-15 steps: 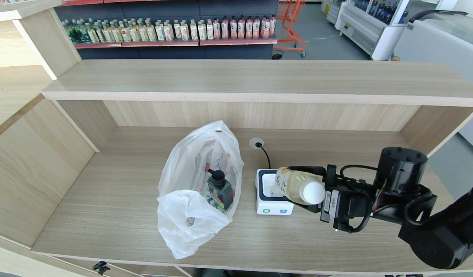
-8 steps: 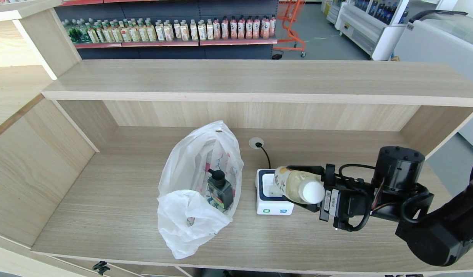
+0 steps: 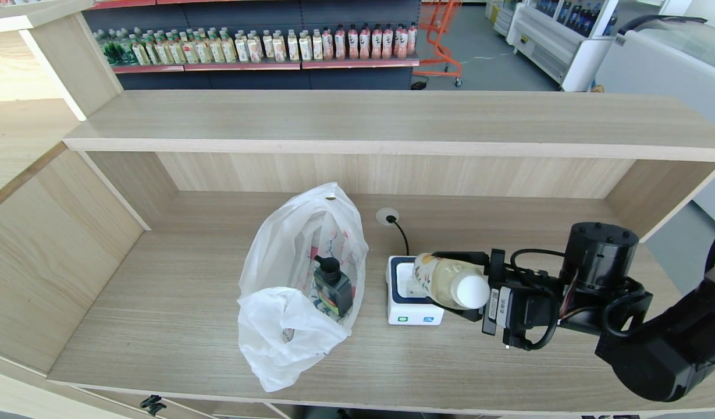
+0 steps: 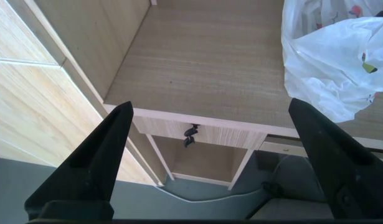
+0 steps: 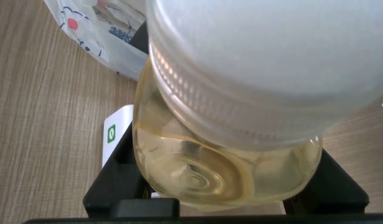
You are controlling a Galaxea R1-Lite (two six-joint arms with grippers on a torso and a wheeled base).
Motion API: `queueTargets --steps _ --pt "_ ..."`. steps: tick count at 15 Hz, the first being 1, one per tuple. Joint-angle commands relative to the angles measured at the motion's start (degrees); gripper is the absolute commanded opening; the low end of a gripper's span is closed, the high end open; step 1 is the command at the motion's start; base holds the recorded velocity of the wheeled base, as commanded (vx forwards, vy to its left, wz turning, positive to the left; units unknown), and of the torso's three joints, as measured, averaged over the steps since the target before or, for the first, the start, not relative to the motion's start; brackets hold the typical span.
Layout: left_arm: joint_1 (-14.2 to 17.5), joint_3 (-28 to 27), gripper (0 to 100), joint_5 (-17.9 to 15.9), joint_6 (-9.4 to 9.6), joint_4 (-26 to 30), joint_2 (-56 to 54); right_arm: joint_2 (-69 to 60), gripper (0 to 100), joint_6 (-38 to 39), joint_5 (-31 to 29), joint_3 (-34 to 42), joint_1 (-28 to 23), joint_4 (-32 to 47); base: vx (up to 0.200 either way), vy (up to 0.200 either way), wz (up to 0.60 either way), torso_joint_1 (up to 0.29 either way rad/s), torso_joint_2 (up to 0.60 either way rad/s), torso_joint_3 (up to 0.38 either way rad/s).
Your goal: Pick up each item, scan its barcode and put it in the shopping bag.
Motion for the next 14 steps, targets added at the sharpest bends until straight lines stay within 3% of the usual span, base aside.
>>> queueTargets --steps 1,14 --pt "0.01 0.00 100 0.03 0.02 0.00 -0.02 0.09 0 -0.04 0.00 -0.09 0.05 0.01 0.000 0.000 0.00 0.000 0.00 0.000" --pt "0.01 0.00 100 0.03 0.02 0.00 -0.02 0.09 0 0.04 0.53 -0.27 -0.13 0.36 0.000 0.000 0.00 0.000 0.00 0.000"
